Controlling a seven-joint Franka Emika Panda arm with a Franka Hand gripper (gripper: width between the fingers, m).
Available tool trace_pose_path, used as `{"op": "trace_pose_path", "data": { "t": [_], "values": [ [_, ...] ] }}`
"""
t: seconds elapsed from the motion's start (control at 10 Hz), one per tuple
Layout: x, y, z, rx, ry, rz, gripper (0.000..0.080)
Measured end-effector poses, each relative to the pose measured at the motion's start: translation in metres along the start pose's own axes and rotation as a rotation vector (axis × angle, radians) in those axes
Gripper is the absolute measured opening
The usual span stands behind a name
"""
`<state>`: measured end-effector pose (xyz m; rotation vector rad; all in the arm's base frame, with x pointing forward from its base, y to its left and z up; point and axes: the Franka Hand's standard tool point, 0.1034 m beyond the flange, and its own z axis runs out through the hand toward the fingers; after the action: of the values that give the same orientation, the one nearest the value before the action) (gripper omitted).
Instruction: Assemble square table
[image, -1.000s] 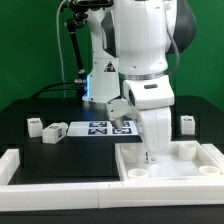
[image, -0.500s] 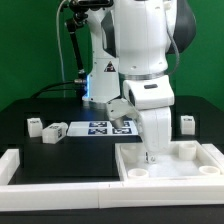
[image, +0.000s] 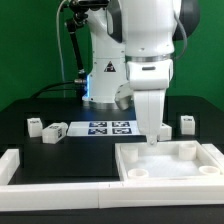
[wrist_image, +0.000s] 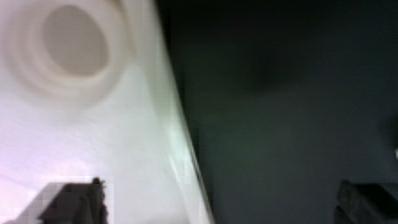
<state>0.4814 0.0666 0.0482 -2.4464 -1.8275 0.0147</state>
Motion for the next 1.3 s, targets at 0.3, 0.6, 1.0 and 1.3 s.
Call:
{"op": "trace_pose_path", "data": {
  "t": [0.3, 0.6, 1.0, 1.3],
  "values": [
    [0.029, -0.015, -0.02, -0.025, 0.009, 0.308, 0.0649],
    [0.039, -0.019, -0.012, -0.021, 0.028, 0.523, 0.0649],
    [0.054, -0.051, -0.014, -0.006, 0.015, 0.889, 0.0649],
    [0.073, -0.083, -0.013, 0.012, -0.02, 1.192, 0.0649]
  ]
}}
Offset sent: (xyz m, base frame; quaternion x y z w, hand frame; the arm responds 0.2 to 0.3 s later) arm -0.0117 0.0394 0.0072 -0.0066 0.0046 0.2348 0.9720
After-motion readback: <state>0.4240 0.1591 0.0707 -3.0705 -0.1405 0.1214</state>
